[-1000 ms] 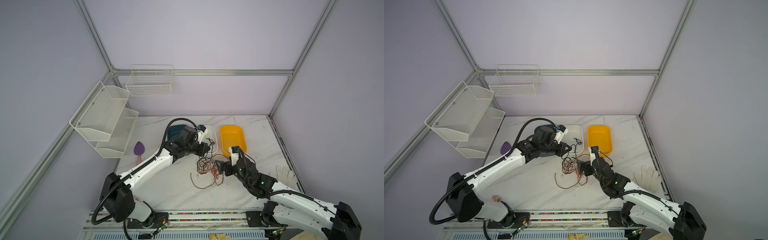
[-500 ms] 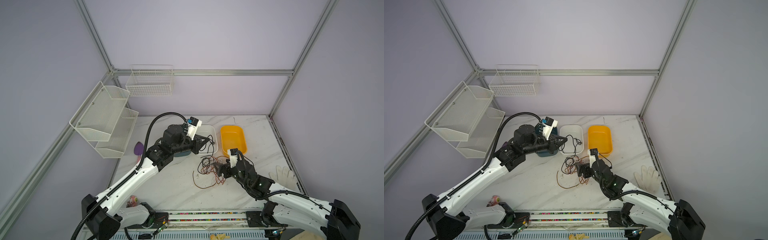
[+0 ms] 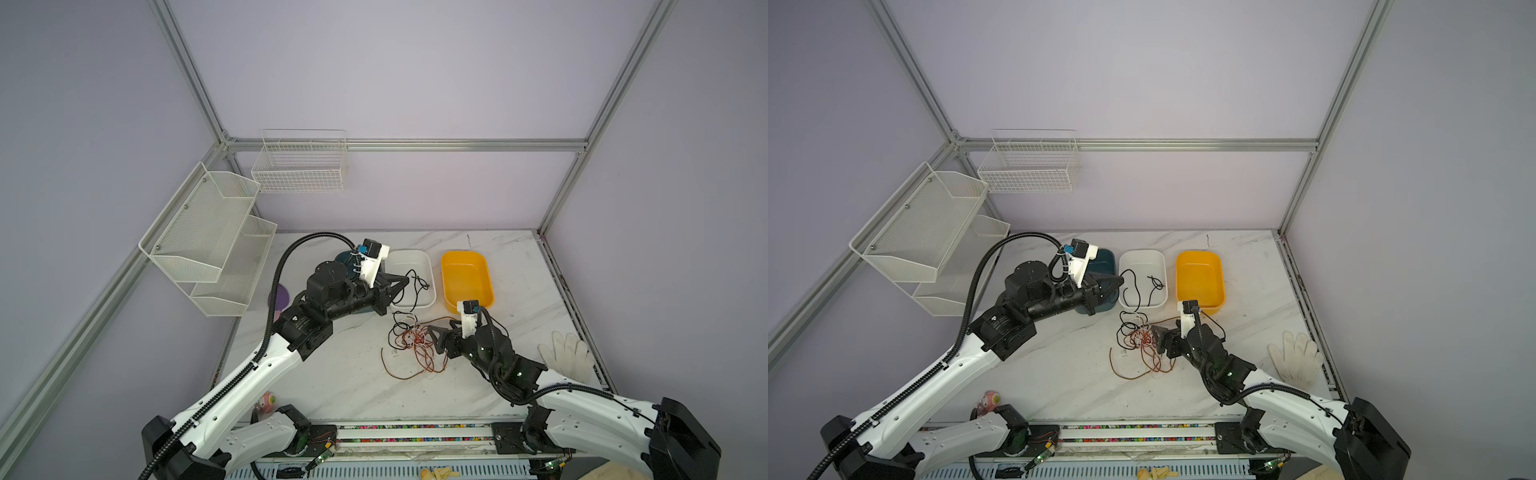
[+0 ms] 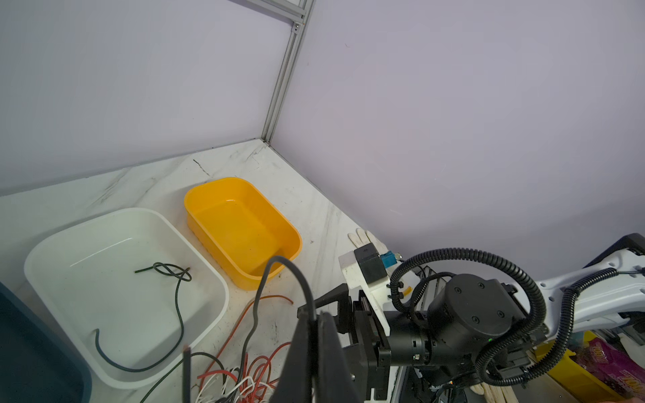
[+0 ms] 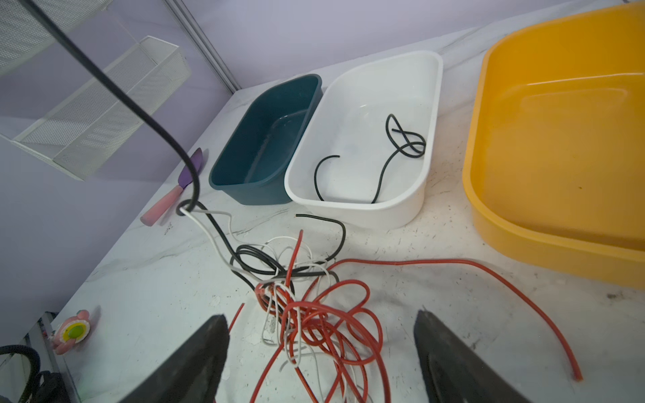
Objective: Untangle the cables
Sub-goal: 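Lift the black wire with the left gripper while the right gripper lowers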
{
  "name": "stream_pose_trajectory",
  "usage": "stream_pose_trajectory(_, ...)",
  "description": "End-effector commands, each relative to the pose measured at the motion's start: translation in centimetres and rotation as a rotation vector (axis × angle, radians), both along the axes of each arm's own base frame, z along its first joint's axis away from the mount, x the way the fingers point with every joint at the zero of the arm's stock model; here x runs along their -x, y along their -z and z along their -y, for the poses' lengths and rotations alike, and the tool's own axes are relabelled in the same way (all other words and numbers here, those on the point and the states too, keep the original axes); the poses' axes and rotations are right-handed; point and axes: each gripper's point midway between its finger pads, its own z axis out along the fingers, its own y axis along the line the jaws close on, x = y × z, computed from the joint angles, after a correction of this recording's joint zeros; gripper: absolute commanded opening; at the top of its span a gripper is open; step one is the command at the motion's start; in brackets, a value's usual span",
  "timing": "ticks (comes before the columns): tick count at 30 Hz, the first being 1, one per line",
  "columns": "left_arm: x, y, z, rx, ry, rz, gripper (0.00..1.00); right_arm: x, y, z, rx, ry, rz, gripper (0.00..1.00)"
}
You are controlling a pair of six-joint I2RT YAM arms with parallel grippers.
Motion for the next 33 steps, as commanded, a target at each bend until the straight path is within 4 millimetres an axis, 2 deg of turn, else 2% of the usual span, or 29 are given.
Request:
stream_pose_trajectory(1,0.4,-0.9,0.1,0.050,0.018,0.037,0.00,0.2,-2.1,-0.8,-0.061,-0.035,0.081,0.86)
stream_pose_trajectory(9,0.5,-0.8,0.3,0.074,0.032,0.025,0.00,1.1,-3.2,-3.4,-0.116,-0.135,0.160,0.85)
stream_pose_trajectory(15,0.7,-1.0,0.1,0.084,0.032,0.040,0.00,-0.3,-1.8,-5.1,-0.040,-0.130,0.165,0.83)
stream_pose_trajectory(23,0.9,-1.1,0.2,0.088,0.042,0.042,0.00,-1.9,-1.4,-6.6,-0.008,-0.108,0.184,0.74)
stream_pose_trajectory(27,1.0,-1.4,0.0,0.093,0.038,0.049,0.00,-2.6,-0.8,-7.1,0.018,-0.092,0.187,0.65)
stream_pose_trajectory(33,1.2,-1.8,-0.3,0.103,0.034,0.063,0.00,-3.2,0.2,-7.3,0.059,-0.077,0.170,0.34)
